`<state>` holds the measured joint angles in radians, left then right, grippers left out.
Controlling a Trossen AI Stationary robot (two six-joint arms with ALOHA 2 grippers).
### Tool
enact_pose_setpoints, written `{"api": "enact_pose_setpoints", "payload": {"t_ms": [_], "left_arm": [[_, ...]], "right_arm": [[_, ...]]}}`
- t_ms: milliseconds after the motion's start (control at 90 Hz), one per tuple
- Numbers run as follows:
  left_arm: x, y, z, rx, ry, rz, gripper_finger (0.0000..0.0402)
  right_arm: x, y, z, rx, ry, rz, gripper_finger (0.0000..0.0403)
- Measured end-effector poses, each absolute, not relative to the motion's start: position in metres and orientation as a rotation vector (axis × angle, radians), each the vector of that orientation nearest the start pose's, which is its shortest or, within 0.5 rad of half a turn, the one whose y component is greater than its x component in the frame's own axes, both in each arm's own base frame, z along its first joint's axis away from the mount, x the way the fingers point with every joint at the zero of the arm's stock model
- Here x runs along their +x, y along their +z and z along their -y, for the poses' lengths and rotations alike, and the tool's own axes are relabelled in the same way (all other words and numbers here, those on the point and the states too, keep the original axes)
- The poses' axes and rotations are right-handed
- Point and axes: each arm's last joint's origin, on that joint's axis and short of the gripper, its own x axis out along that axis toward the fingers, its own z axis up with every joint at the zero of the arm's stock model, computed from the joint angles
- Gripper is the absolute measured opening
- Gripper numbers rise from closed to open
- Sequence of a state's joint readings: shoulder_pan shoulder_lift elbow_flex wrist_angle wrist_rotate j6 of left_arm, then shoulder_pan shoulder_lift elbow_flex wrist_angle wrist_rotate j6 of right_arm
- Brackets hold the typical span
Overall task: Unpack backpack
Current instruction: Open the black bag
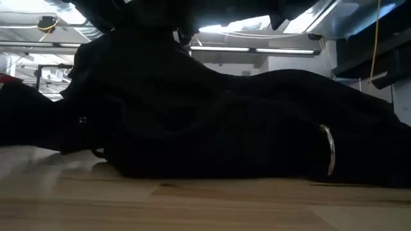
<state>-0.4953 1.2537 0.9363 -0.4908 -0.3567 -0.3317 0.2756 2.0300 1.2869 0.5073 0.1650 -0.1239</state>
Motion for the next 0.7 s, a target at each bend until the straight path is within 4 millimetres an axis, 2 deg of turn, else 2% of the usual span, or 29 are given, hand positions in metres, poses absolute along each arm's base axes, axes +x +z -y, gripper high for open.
{"api": "enact_pose_setpoints", "payload": {"t_ms": [500, 700], "left_arm": [[0.2260, 0.2640, 0.1124, 0.041, -0.044, -0.786, 0.0080], [0.2247, 0.2662, 0.1117, 0.040, -0.047, -0.775, 0.0117]], "right_arm": [[0.4345, 0.1914, -0.1197, -0.163, 0.178, -0.272, 0.0055], [0.4342, 0.1901, -0.1192, -0.165, 0.177, -0.286, 0.0017]]}}
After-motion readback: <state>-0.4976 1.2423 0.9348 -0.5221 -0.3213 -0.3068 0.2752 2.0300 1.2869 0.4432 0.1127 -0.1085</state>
